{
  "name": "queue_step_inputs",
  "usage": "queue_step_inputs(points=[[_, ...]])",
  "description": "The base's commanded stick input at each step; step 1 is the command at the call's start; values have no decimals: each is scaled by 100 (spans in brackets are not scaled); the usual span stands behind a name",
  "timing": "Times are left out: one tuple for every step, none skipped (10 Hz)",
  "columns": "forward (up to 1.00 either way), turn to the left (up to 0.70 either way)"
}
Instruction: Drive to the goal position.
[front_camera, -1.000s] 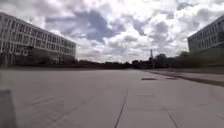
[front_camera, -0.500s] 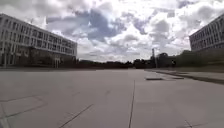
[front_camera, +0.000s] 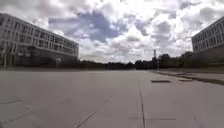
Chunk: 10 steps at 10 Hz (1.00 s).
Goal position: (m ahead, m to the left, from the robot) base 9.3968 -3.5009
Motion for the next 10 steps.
queue_step_inputs(points=[[100,-3],[100,-19],[100,-40],[100,-40],[100,-40],[100,-40],[100,-40],[100,-40],[100,-40],[100,-40]])
